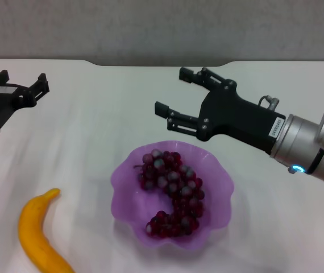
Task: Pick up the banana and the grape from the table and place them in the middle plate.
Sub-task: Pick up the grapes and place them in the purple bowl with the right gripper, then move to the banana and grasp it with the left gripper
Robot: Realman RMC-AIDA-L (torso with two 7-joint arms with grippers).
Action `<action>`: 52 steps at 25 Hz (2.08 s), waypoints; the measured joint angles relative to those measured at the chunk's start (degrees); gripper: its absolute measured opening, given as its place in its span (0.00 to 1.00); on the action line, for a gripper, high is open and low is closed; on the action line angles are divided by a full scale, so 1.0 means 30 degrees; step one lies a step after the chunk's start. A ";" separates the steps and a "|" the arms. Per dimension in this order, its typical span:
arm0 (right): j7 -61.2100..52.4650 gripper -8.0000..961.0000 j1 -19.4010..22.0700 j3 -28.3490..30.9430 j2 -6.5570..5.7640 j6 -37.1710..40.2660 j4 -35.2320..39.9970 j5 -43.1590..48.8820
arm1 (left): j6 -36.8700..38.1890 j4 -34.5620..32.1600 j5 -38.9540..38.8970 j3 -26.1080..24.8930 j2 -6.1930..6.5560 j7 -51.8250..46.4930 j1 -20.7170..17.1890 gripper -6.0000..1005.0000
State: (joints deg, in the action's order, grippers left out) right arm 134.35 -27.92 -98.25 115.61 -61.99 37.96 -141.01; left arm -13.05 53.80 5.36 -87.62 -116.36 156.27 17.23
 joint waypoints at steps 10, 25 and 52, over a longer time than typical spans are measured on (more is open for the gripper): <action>0.0204 0.92 0.0736 0.2361 -0.0101 0.0021 -0.0025 -0.0428 | 0.0042 0.0185 -0.0001 0.0166 0.0003 0.0022 -0.0118 0.86; 0.2482 0.92 0.1522 0.9404 -0.0159 -0.3046 -0.5270 -0.3487 | 0.0629 0.1217 -0.0001 0.0475 0.0058 0.0029 -0.0498 0.84; 0.3810 0.92 0.1908 1.0214 -0.0088 -0.3219 -0.7898 -0.5609 | 2.3002 1.6323 -0.0755 0.4233 0.2434 0.2251 -0.2421 0.82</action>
State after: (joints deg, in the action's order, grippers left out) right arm 145.78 -22.20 -67.61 115.35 -71.64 14.27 -157.84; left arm 55.96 102.77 3.10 -74.92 -109.06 163.03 9.97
